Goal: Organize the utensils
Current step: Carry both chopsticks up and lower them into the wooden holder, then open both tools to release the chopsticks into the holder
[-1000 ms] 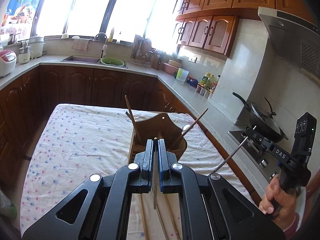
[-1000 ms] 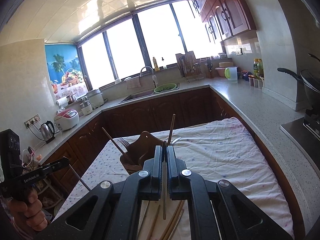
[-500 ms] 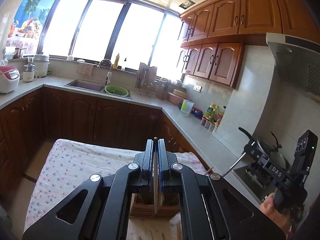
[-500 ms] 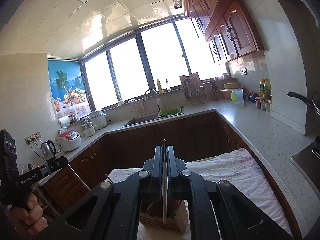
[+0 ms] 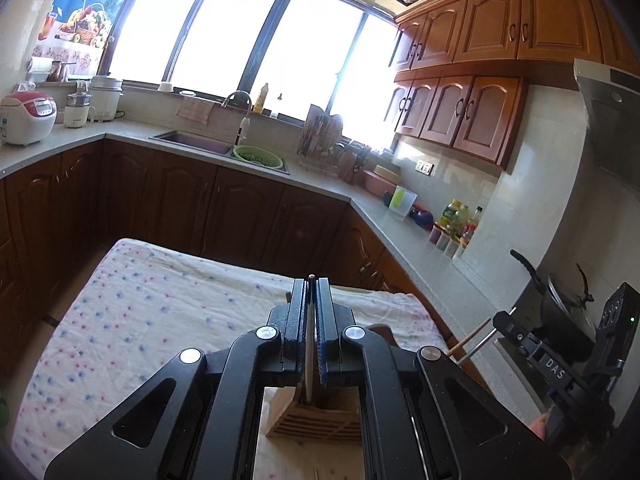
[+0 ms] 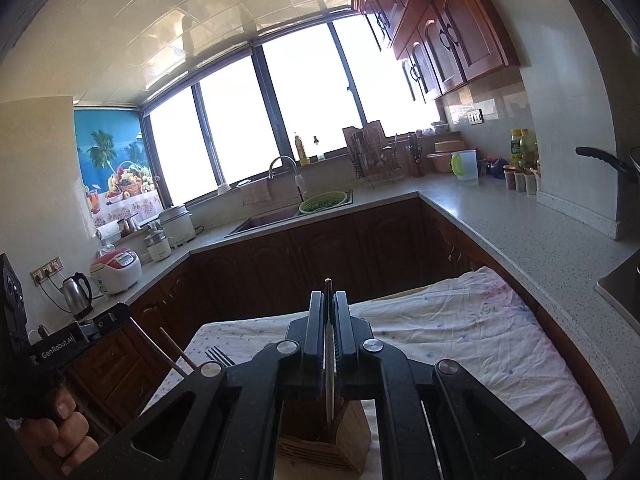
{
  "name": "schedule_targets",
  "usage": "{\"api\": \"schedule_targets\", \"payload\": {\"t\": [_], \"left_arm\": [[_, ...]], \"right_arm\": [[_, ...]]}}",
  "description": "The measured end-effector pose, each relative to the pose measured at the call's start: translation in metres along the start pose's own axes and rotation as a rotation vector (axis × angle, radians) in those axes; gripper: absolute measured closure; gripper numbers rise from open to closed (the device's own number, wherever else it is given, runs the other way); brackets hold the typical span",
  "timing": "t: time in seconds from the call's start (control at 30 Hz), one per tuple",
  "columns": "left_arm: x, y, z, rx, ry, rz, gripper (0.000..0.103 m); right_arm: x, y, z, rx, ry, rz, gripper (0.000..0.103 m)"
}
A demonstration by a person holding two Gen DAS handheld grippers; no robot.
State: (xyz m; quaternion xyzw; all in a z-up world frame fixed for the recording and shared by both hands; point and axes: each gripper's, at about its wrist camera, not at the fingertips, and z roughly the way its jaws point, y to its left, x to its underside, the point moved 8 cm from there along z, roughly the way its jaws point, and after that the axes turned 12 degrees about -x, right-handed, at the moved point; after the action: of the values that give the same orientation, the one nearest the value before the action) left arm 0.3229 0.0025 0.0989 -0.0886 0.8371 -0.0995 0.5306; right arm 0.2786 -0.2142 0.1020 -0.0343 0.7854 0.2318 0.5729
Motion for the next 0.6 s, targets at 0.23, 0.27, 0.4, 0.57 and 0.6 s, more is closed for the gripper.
{"api": "schedule_targets", "payload": {"t": [0.23, 0.27, 0.4, 0.57, 0.6], "left_arm": [[0.026, -0.002, 0.018, -0.013, 0.069, 0.028, 0.1], [0.027, -0.002, 0.019, -0.018, 0.067, 0.03, 0.099], [0.028, -0.004, 0.019, -0.021, 0.069, 0.034, 0.099], [0.028, -0.004, 0.019, -0.022, 0.072, 0.033, 0.099], [0.028, -0.004, 0.019, -0.022, 0.074, 0.036, 0.099]], "right_arm": [[0.032, -0.014, 0.02, 0.007, 0.086, 0.042, 0.099], [0.036, -0.015, 0.022, 0.007, 0.097, 0.045, 0.099], [0.038, -0.019, 0.024, 0.016, 0.101, 0.054, 0.098], [0.038, -0.02, 0.023, 0.013, 0.108, 0.059, 0.098], [0.038, -0.02, 0.023, 0.013, 0.108, 0.061, 0.098]]}}
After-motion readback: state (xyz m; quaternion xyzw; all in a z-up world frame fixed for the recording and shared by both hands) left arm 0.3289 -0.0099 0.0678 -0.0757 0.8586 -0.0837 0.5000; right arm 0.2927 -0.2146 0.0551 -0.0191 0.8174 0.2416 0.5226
